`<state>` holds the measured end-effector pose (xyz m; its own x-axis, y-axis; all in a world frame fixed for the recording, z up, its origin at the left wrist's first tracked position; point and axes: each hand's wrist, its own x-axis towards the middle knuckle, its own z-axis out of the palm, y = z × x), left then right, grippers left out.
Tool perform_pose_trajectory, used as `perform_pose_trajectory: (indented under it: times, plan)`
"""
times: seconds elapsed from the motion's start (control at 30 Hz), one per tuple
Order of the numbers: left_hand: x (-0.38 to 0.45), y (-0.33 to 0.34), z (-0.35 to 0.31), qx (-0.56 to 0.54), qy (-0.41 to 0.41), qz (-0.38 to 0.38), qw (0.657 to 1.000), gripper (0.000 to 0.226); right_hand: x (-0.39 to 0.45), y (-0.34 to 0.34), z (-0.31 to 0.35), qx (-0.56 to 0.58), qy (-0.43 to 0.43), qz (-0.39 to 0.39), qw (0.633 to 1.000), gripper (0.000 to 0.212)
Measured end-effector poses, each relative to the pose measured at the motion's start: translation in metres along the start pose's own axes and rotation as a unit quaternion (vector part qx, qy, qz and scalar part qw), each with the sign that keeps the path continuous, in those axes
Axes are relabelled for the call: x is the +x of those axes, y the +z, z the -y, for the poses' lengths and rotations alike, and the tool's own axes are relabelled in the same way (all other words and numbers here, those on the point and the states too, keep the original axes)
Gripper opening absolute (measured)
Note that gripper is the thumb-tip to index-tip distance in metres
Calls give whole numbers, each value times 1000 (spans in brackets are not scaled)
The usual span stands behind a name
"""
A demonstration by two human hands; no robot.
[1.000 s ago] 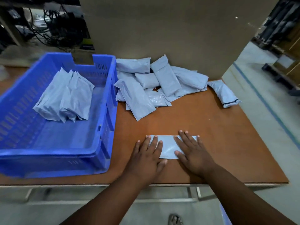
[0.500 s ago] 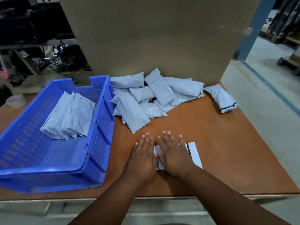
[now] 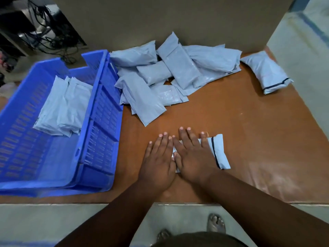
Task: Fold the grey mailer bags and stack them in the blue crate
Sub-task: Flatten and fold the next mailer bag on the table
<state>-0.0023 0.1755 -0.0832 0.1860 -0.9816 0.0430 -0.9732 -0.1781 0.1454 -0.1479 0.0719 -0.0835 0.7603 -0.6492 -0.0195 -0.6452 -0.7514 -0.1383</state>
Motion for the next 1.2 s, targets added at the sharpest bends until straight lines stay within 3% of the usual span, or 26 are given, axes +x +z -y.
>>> perform_pose_trajectory:
  times: [0.23,0.43,0.63,0.7,0.87,1.2]
  plan:
    - [3,-3,-1,-16,-7,-2,1000,68,-1,-10,2,19,4,0,1000,66]
    - [2,-13,-1,-20,-27,42,999,71,-2,-29,4,5,-8,45,999,69]
    - [27,-34,-33,-14,16,0,1000,69,-11,-46,-29,-27,-4,7,1000,73]
    - [37,-27,-46,-10,29,21,999,69,-18,-43,-45,-39,14,20,999,73]
    - [32,4,-57,29,16,13,999,62,-32,-22,-63,-12,34,12,999,75]
    - [35,2,-56,19,22,-9,1000,65,-28,-16,-66,3,27,-14,1000,74]
